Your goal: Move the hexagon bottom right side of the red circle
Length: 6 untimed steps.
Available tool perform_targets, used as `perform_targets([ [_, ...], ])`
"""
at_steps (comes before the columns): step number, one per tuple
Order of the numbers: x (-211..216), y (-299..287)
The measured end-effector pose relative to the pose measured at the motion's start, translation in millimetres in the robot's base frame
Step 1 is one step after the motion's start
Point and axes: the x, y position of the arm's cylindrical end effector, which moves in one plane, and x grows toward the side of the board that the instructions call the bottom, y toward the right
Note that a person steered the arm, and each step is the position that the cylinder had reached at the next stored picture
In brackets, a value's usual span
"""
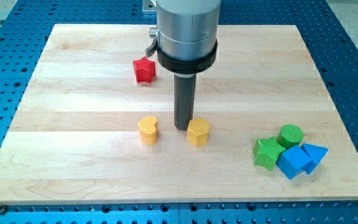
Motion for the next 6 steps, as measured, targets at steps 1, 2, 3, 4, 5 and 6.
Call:
perform_targets([
  [1, 19, -11],
  [2, 58, 4],
  [3, 36, 37],
  [4, -34, 42],
  [5, -59, 49],
  [6, -83, 51],
])
